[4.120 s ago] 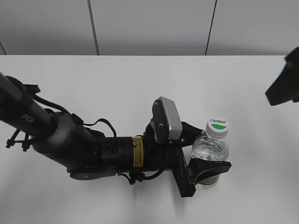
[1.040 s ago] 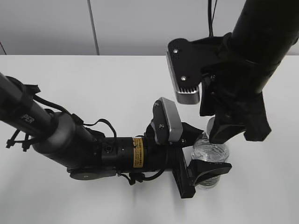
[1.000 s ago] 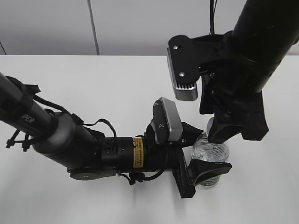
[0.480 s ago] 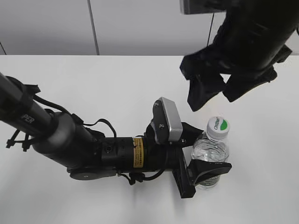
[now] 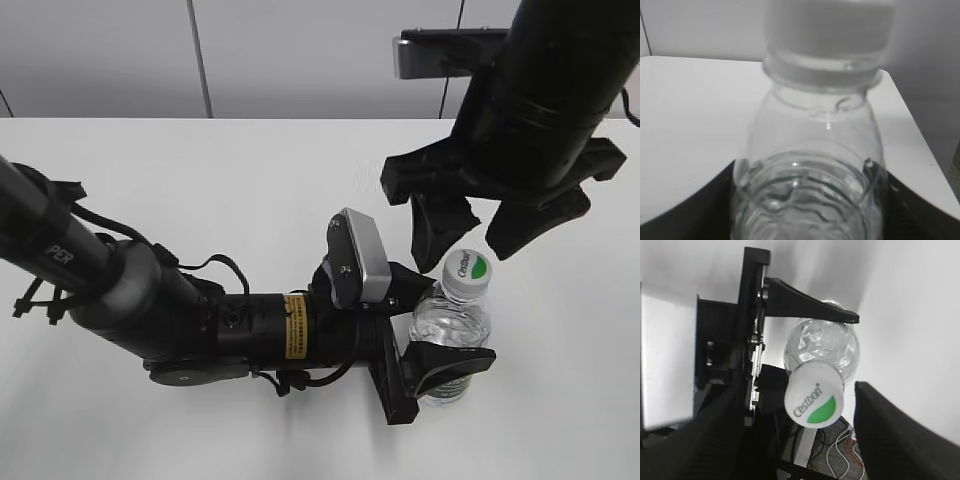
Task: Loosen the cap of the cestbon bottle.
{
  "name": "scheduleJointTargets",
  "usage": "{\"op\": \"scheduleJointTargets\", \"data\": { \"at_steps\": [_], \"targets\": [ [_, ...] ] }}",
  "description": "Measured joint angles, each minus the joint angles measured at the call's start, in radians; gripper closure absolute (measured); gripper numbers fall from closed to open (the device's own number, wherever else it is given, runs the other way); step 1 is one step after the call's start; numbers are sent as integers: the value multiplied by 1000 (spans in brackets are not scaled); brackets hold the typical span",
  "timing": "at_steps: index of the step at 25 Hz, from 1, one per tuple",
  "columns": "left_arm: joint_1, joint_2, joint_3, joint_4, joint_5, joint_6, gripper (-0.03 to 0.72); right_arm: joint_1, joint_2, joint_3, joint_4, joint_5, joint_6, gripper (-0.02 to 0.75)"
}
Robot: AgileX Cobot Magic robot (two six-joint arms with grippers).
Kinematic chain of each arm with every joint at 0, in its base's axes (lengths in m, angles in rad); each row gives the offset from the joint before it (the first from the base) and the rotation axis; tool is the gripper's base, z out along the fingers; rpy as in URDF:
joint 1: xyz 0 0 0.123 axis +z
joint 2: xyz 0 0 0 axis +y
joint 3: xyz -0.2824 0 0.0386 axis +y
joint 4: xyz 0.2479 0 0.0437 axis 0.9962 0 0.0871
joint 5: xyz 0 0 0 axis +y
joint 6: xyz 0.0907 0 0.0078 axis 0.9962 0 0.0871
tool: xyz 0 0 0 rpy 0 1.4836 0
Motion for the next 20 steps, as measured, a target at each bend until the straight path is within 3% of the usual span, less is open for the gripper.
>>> {"op": "scheduleJointTargets", "data": {
  "at_steps": [20],
  "targets": [
    [0,0,0,0,0,0,165,0,36,3,-34,3,7,312]
  ]
}}
